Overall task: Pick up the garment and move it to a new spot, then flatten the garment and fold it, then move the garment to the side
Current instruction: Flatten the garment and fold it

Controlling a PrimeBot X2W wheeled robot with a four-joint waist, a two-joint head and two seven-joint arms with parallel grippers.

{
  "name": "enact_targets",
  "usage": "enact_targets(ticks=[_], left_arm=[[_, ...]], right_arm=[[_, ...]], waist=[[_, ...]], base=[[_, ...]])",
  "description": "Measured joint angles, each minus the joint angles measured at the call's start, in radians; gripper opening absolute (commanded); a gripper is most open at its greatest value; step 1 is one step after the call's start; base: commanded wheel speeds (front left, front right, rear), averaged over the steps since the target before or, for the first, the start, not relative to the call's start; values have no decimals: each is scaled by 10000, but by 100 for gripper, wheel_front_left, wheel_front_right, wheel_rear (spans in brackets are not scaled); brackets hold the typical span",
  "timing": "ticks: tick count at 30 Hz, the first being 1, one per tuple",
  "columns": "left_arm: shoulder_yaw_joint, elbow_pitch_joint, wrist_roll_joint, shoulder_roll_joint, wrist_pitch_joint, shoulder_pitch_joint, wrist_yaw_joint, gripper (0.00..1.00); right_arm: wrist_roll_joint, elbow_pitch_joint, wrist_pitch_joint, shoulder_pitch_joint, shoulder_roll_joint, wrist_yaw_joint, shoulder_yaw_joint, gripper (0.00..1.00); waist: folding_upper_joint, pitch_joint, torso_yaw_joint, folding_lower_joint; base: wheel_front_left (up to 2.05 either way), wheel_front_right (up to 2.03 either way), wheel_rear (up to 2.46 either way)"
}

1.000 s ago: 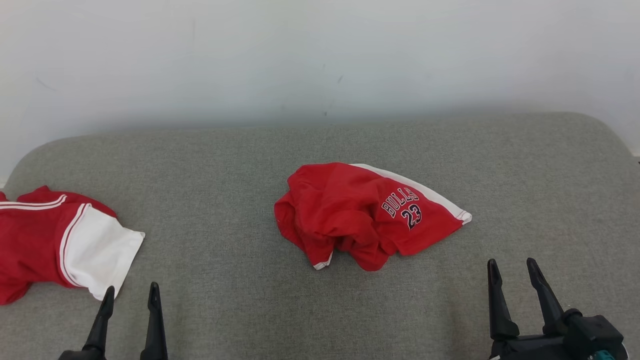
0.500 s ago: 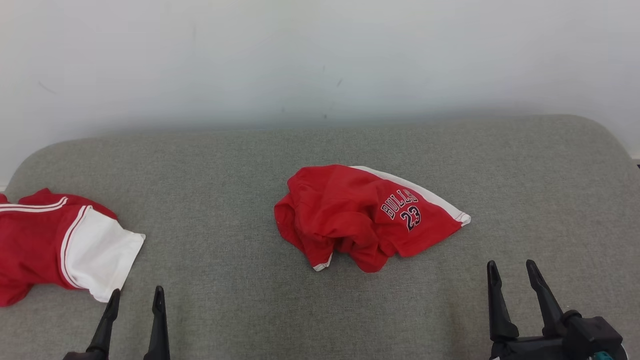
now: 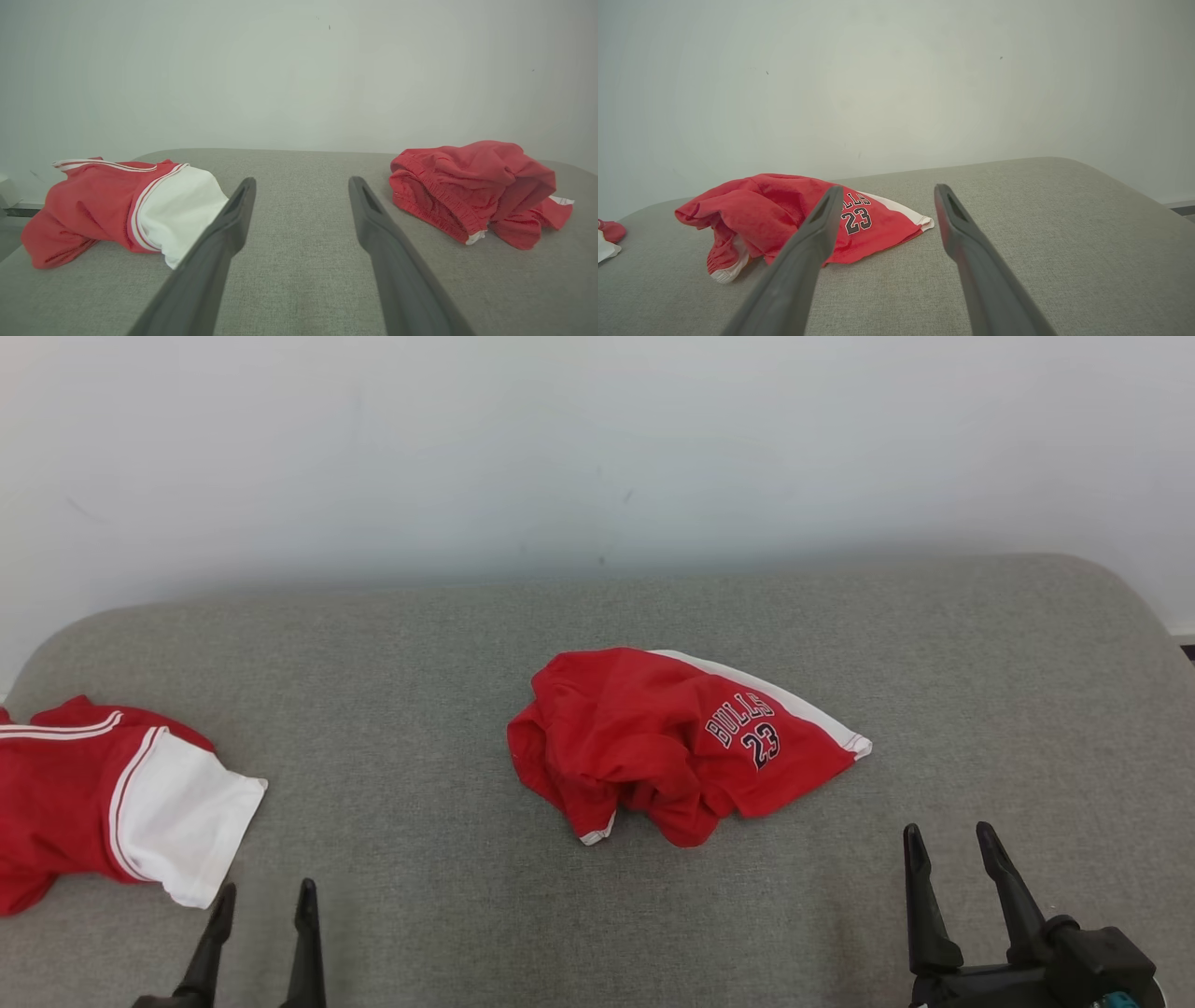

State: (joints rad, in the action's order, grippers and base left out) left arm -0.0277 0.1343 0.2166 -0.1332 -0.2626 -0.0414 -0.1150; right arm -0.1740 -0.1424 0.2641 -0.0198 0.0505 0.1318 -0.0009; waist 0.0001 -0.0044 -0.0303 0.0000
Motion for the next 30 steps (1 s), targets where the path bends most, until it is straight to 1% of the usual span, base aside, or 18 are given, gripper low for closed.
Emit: enact_targets(ticks=[5,11,18,30], left_arm=[[499,274,48,-36,2,152,-82,100],[1469,840,128,-58,105,1094,-98,100],[2748,2104,441,-13,132,2183,-163,100],[4042,4242,1304,-148,42,3630,-163,100]], right_arm=[[0,-29,0,12,0,0,102,100],[0,-46,0,85,0,0,245,100],[-2,-56,2,330,0,0,288,100],[-138,0,0,803,0,0,353,100]], waist=[[-1,25,-165,0],[0,152,-462,0],[0,528,-939,2],[0,1487,-1789,2]], base=[[0,0,0],[0,0,0],[0,0,0],[0,0,0]])
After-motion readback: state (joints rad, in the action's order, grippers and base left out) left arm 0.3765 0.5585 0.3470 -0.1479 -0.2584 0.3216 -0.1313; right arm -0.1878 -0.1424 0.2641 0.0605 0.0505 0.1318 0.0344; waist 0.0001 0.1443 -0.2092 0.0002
